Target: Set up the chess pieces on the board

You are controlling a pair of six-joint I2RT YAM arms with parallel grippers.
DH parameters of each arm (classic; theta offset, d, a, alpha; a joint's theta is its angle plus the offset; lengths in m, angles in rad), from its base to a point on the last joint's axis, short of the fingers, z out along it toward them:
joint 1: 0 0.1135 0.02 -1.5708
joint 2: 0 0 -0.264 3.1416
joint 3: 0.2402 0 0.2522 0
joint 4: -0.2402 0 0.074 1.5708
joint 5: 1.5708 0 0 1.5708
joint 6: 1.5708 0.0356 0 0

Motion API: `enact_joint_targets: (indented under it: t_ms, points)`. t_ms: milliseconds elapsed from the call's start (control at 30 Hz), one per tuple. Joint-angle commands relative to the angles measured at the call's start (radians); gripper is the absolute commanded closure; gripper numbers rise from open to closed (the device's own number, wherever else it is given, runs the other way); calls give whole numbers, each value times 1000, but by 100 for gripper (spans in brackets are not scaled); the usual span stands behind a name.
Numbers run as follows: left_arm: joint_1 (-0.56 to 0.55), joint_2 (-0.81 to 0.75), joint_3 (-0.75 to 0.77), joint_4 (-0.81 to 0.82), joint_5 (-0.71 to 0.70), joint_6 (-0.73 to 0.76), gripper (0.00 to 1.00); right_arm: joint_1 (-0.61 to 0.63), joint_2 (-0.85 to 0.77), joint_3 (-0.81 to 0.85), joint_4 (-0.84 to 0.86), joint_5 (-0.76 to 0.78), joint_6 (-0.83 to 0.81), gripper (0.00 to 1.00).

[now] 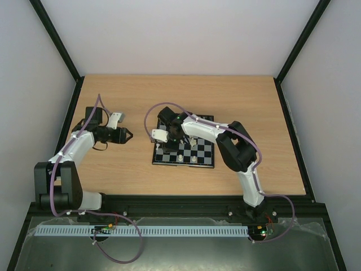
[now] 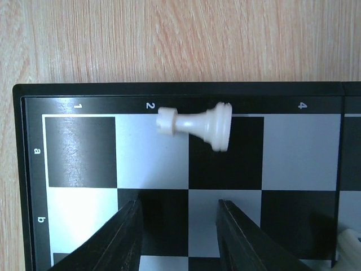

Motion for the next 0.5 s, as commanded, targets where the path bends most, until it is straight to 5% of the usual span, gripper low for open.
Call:
enact_joint_targets:
  t_ms: [0, 467]
  points:
    - [2, -15, -6, -9, 45, 54, 49, 5, 5, 3, -18, 21, 11, 63]
    - [-201, 25, 90, -165, 2, 720, 52, -16, -316, -121, -77, -67, 128, 64]
